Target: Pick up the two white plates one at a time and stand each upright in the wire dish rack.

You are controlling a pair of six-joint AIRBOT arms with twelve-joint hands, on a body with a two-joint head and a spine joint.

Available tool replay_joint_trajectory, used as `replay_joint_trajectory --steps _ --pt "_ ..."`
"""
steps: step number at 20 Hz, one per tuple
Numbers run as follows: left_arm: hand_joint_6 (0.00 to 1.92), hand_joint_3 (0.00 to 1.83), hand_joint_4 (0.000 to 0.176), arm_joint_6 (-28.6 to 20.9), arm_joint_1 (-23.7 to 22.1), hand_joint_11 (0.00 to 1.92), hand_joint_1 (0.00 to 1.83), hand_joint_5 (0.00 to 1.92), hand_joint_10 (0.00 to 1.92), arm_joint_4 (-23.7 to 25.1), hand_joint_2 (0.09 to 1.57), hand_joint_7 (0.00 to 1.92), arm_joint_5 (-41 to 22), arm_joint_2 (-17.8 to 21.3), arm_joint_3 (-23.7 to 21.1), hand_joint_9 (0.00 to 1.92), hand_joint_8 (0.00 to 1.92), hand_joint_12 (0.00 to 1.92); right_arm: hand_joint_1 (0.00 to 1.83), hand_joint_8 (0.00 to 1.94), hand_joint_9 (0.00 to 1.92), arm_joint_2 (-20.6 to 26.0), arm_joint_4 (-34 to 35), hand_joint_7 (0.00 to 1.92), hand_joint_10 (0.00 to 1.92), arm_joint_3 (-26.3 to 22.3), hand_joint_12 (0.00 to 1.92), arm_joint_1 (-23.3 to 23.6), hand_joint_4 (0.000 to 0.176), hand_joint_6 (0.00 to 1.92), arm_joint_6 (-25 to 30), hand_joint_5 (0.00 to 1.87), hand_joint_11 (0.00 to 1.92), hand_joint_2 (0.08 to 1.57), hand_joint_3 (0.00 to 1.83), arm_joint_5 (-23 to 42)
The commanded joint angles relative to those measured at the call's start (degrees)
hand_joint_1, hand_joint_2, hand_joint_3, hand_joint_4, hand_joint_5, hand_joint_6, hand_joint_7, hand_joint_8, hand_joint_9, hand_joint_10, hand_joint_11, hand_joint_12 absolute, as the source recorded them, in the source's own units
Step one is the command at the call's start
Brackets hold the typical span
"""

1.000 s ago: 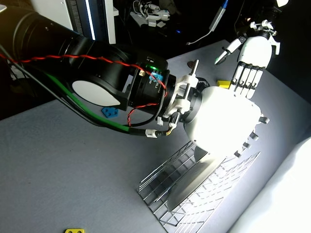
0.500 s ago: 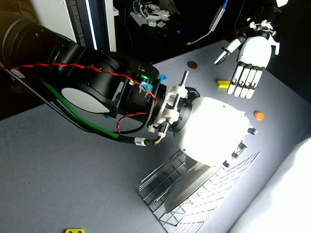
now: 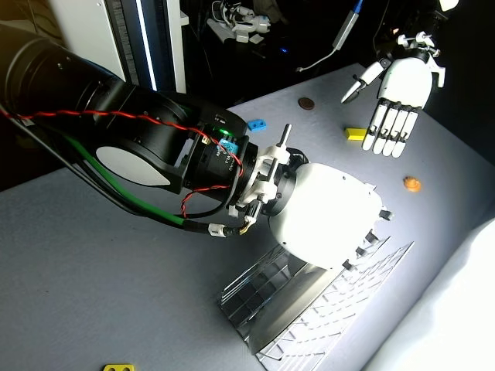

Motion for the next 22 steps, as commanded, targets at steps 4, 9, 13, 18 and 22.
replay_joint_trajectory --steps 4,9,13,18,22 --pt "0.00 0.00 0.000 -0.13 -0.55 0.00 0.00 0.03 0.00 -3.32 1.14 0.01 -1.23 0.55 -0.08 0.00 0.00 0.00 1.38 1.00 0.92 -0.08 -1.23 1.03 1.06 0.17 1.16 -0.77 0.000 1.01 0.61 0.94 0.81 1.10 0.00 9.26" --pt "0.00 0.00 0.000 -0.13 -0.55 0.00 0.00 0.03 0.00 -3.32 1.14 0.00 -1.21 0.54 -0.13 0.00 0.00 0.00 1.38 1.01 0.93 -0.57 -2.35 1.01 1.08 0.18 1.16 -2.26 0.000 1.04 0.60 0.93 0.80 1.11 0.00 10.50" --pt "0.00 0.00 0.000 -0.13 -0.57 0.00 0.00 0.03 0.00 -3.32 1.14 0.00 -1.21 0.56 -0.13 0.00 0.00 0.00 1.38 0.98 0.91 -0.84 -3.45 1.04 1.07 0.17 1.18 -3.24 0.000 1.04 0.60 0.94 0.80 1.10 0.00 11.68" --pt "0.01 0.00 0.000 -0.13 -0.57 0.00 0.00 0.04 0.00 -3.32 1.13 0.02 -1.21 0.55 -0.13 0.00 0.01 0.00 1.37 1.02 0.90 -0.93 -3.66 1.01 1.10 0.16 1.20 -3.60 0.000 1.05 0.58 0.92 0.79 1.11 0.00 11.96" --pt "0.01 0.00 0.000 -0.13 -0.57 0.00 0.00 0.05 0.00 -3.32 1.15 0.02 -1.21 0.57 -0.15 0.00 0.00 0.00 1.38 1.00 0.92 -1.05 -4.09 1.03 1.07 0.15 1.19 -4.09 0.000 1.02 0.58 0.94 0.80 1.10 0.00 12.18"
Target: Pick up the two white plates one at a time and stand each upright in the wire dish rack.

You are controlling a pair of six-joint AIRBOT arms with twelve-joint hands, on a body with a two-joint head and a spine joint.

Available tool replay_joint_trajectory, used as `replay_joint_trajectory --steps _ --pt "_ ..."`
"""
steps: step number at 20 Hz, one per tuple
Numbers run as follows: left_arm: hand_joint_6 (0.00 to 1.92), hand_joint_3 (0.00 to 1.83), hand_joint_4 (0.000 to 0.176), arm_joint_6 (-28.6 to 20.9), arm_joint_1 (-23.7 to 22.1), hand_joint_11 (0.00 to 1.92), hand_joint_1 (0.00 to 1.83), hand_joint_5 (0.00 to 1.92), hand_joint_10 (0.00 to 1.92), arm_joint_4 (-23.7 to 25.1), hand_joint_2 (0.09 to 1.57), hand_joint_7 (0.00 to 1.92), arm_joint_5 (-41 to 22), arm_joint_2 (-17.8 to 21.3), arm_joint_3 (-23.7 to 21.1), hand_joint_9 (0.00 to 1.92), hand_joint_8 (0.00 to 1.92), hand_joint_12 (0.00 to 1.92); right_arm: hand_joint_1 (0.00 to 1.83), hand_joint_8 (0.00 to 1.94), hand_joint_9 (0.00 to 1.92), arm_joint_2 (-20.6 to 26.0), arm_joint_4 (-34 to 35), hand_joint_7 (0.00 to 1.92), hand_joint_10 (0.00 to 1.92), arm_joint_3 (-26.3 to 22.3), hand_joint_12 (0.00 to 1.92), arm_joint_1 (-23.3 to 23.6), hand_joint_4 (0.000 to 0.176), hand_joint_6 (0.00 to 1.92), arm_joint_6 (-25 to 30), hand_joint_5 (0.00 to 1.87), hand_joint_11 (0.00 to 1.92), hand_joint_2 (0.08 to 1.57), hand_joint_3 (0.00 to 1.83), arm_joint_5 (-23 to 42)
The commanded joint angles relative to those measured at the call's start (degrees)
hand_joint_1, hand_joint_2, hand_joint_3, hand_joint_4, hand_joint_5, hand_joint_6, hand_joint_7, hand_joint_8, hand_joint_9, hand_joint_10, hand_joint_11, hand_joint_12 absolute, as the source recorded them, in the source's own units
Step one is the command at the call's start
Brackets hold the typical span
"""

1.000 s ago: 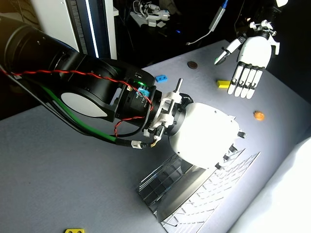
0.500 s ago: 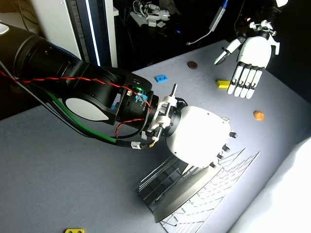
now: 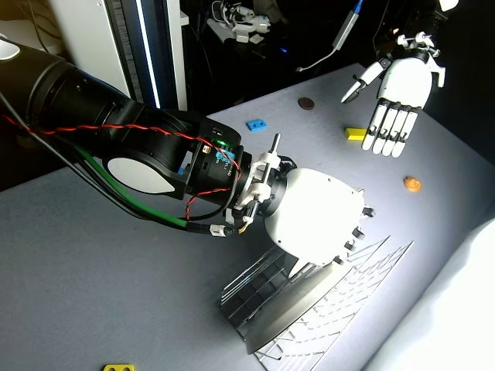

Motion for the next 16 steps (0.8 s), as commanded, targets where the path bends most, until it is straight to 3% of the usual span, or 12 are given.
replay_joint_trajectory --steps 1,2,4,6,7,9,10,11,13,16 --pt "0.00 0.00 0.000 -0.13 -0.55 0.00 0.00 0.04 0.00 -3.37 1.14 0.02 -1.29 0.57 -0.06 0.00 0.00 0.00 1.37 1.05 0.89 0.19 0.00 1.00 1.12 0.13 1.21 0.34 0.000 1.05 0.53 0.91 0.75 1.11 0.00 7.30" --pt "0.01 0.00 0.000 -0.13 -0.55 0.00 0.00 0.05 0.00 -3.37 1.14 0.03 -1.29 0.57 -0.06 0.00 0.01 0.00 1.37 1.09 0.87 0.17 -0.39 0.96 1.16 0.13 1.24 0.24 0.000 1.12 0.53 0.87 0.71 1.13 0.00 7.63" --pt "0.00 0.00 0.000 -0.13 -0.55 0.00 0.00 0.03 0.00 -3.37 1.14 0.01 -1.29 0.59 -0.06 0.00 0.00 0.00 1.22 0.99 0.92 0.16 -1.12 1.01 0.65 0.10 1.20 0.07 0.007 1.07 0.53 0.91 0.71 1.12 0.00 8.61" --pt "0.01 0.00 0.000 -0.13 -0.55 0.00 0.00 0.05 0.00 -3.37 1.14 0.02 -1.29 0.59 -0.06 0.00 0.00 0.00 1.21 0.97 0.96 0.16 -2.01 1.01 0.49 0.02 1.20 -0.16 0.019 1.07 0.53 0.91 0.69 1.12 0.00 9.41" --pt "0.00 0.00 0.000 -0.13 -0.55 0.00 0.00 0.04 0.00 -3.37 1.15 0.02 -1.29 0.59 -0.06 0.00 0.00 0.00 1.16 0.62 0.92 0.16 -2.64 0.92 0.44 -0.02 1.20 -0.31 0.000 1.05 0.53 0.93 0.62 1.13 0.00 9.93" --pt "0.00 0.00 0.000 -0.13 -0.55 0.00 0.00 0.04 0.00 -3.37 1.14 0.02 -1.29 0.58 -0.08 0.00 0.00 0.00 1.14 0.25 0.89 0.17 -3.47 0.95 0.33 -0.13 1.19 -0.49 0.000 1.08 0.53 0.91 0.53 1.14 0.00 10.63" --pt "0.00 0.00 0.000 -0.13 -0.55 0.00 0.00 0.04 0.00 -3.36 1.15 0.00 -1.29 0.58 -0.11 0.00 0.00 0.00 1.15 0.17 0.88 0.17 -3.47 0.95 0.29 -0.14 1.18 -0.48 0.000 0.63 0.53 0.78 0.51 1.07 0.00 10.77" --pt "0.00 0.00 0.000 -0.13 -0.55 0.00 0.00 0.04 0.00 -3.36 1.15 0.01 -1.29 0.58 -0.13 0.00 0.00 0.00 1.15 0.10 0.88 0.17 -3.47 0.96 0.24 -0.14 1.18 -0.48 0.000 0.36 0.53 0.81 0.48 1.06 0.00 10.93" --pt "0.00 0.00 0.000 -0.13 -0.55 0.00 0.00 0.04 0.00 -3.36 1.15 0.01 -1.29 0.59 -0.17 0.00 0.00 0.00 1.12 0.02 0.88 0.17 -3.47 0.95 0.16 -0.15 1.17 -0.48 0.000 0.12 0.53 0.86 0.45 1.04 0.00 11.06" --pt "0.01 0.00 0.000 -0.13 -0.55 0.00 0.00 0.05 0.00 -3.35 1.14 0.03 -1.29 0.62 -0.22 0.01 0.01 0.00 1.09 0.00 0.83 0.18 -3.56 0.89 0.08 -0.18 1.20 -0.46 0.000 0.02 0.53 0.83 0.35 1.06 0.00 11.55"
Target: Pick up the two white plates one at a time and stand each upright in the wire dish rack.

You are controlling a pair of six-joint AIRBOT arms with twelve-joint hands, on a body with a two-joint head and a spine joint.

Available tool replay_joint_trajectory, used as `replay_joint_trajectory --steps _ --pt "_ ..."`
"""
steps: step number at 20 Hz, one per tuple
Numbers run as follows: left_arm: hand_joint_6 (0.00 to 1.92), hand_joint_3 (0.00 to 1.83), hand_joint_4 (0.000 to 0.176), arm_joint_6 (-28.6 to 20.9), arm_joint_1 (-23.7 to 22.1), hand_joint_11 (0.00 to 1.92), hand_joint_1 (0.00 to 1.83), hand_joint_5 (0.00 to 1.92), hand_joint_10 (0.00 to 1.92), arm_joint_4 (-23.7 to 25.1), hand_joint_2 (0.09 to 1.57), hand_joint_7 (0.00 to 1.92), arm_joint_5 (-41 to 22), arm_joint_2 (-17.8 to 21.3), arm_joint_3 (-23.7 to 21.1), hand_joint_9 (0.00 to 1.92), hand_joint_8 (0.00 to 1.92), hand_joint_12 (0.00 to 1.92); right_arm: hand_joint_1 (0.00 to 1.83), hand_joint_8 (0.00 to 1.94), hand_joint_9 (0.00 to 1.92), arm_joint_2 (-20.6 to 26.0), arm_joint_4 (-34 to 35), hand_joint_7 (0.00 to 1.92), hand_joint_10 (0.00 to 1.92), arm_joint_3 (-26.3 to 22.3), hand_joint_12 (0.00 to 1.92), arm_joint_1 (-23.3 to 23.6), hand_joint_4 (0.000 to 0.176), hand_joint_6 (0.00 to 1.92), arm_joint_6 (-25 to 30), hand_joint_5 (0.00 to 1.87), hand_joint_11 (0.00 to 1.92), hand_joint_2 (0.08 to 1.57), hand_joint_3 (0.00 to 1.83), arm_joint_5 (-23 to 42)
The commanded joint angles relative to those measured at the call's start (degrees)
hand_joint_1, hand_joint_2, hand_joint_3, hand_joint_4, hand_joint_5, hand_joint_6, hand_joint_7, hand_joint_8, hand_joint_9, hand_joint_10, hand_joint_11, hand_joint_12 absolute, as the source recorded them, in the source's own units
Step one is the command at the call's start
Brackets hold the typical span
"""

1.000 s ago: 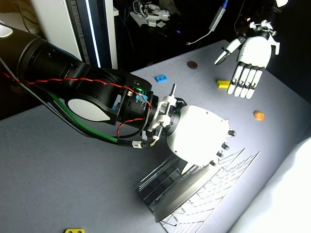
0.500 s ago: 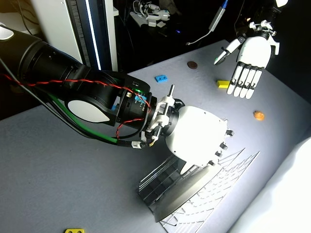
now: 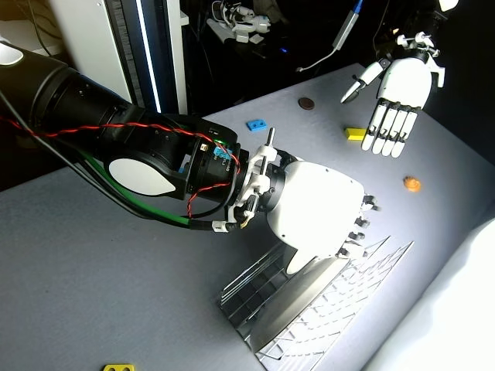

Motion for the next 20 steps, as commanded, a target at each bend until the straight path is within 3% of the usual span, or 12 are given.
replay_joint_trajectory --steps 1,7,12,20 --pt "0.00 0.00 0.000 -0.13 -0.55 0.00 0.00 0.04 0.00 -3.35 1.14 0.02 -1.40 0.62 0.06 0.00 0.00 0.00 1.08 0.00 0.81 0.26 0.45 0.88 0.07 -0.06 1.20 0.33 0.000 0.02 0.51 0.82 0.33 1.05 0.00 7.28" --pt "0.00 0.00 0.000 -0.13 -0.57 0.00 0.00 0.04 0.00 -3.35 1.15 0.01 -1.41 0.66 -0.07 0.00 0.00 0.00 1.05 0.00 0.76 0.29 -0.76 0.83 0.03 -0.07 1.24 0.58 0.000 0.00 0.50 0.79 0.26 1.03 0.00 9.60" --pt "0.00 0.00 0.000 -0.13 -0.57 0.00 0.00 0.03 0.00 -3.34 1.14 0.01 -1.41 0.71 -0.18 0.00 0.00 0.00 1.01 0.00 0.66 0.64 -1.33 0.70 0.00 -0.06 1.25 1.56 0.000 0.00 0.28 0.65 0.15 1.07 0.01 12.44" --pt "0.00 0.00 0.000 -0.13 -1.59 0.00 0.00 0.04 0.00 -2.78 1.15 0.01 -1.66 1.04 -0.92 0.00 0.00 0.00 1.00 0.00 0.61 2.57 -3.99 0.64 0.00 -0.86 1.24 2.54 0.000 0.00 -1.28 0.59 0.09 1.09 0.01 22.18"
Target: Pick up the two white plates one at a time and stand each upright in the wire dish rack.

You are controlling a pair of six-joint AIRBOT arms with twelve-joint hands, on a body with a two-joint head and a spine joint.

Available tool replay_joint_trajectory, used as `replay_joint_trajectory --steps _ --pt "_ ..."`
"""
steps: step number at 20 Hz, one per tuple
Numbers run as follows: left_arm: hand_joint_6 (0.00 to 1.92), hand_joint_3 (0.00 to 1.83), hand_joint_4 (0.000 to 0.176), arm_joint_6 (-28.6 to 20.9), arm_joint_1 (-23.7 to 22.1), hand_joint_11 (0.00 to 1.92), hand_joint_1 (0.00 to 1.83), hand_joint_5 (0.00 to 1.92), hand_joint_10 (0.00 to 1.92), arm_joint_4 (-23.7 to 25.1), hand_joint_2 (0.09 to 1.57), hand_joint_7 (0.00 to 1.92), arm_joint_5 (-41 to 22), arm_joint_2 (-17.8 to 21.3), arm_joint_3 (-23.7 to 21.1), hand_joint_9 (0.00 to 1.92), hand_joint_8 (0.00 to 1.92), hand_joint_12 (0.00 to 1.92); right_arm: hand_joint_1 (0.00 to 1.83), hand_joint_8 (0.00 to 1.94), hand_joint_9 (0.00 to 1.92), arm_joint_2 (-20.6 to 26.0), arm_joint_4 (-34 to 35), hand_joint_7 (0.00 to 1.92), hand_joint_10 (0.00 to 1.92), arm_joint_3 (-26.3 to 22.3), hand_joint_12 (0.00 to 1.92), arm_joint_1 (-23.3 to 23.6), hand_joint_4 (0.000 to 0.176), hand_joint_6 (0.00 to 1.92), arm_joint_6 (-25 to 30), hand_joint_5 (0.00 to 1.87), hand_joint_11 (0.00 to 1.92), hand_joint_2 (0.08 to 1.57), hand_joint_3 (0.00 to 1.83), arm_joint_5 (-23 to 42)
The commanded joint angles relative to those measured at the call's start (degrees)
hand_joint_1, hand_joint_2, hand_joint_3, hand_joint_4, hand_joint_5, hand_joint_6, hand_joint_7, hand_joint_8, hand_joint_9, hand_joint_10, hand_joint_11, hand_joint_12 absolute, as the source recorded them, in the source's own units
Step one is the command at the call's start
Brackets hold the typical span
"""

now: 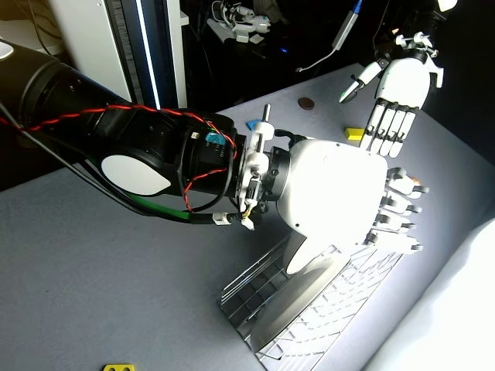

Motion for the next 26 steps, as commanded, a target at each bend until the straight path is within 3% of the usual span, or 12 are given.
replay_joint_trajectory --steps 1,6,10,13,19,26 --pt "0.00 0.00 0.000 -0.13 -1.08 0.00 0.00 0.04 0.00 -2.76 1.15 0.01 -1.70 0.60 -0.06 0.00 0.00 0.00 1.00 0.00 0.61 0.85 -0.73 0.64 0.00 -0.62 1.24 1.09 0.000 0.00 0.25 0.59 0.09 1.09 0.01 10.44" --pt "0.00 0.00 0.000 -0.11 -4.14 0.00 0.00 0.02 0.00 1.58 1.14 0.00 -1.50 1.25 -3.22 0.00 0.00 0.00 1.02 0.01 0.63 4.69 -10.87 0.67 0.01 -3.97 1.28 1.13 0.000 0.01 0.46 0.61 0.09 1.06 0.00 19.63" --pt "0.00 0.00 0.000 -0.11 -5.86 0.00 0.00 0.03 0.00 2.79 1.15 0.01 -2.51 3.11 -6.79 0.00 0.00 0.00 1.04 0.01 0.63 7.08 -19.51 0.67 0.01 -5.12 1.28 1.39 0.000 0.01 0.92 0.61 0.08 1.07 0.00 22.16" --pt "0.00 0.00 0.000 -0.11 -8.42 0.00 0.00 0.03 0.00 4.36 1.15 0.01 -2.51 3.45 -6.80 0.00 0.00 0.00 1.02 0.00 0.62 8.43 -26.50 0.66 0.00 -6.14 1.27 1.07 0.000 0.00 0.91 0.60 0.07 1.08 0.00 21.40" --pt "0.00 0.00 0.000 -0.11 -10.35 0.00 0.00 0.02 0.00 7.83 1.14 0.00 -1.63 4.34 -9.68 0.00 0.00 0.00 1.08 0.01 0.64 9.22 -27.08 0.68 0.01 -6.95 1.27 1.23 0.000 0.01 1.74 0.62 0.10 1.04 0.00 14.66" --pt "0.02 0.00 0.000 -0.11 -10.60 0.04 0.00 0.09 0.01 8.37 1.14 0.08 -1.63 4.53 -10.85 0.04 0.02 0.02 1.02 0.01 0.63 9.20 -27.10 0.67 0.01 -7.19 1.25 2.00 0.000 0.01 2.21 0.59 0.08 1.10 0.02 12.46"
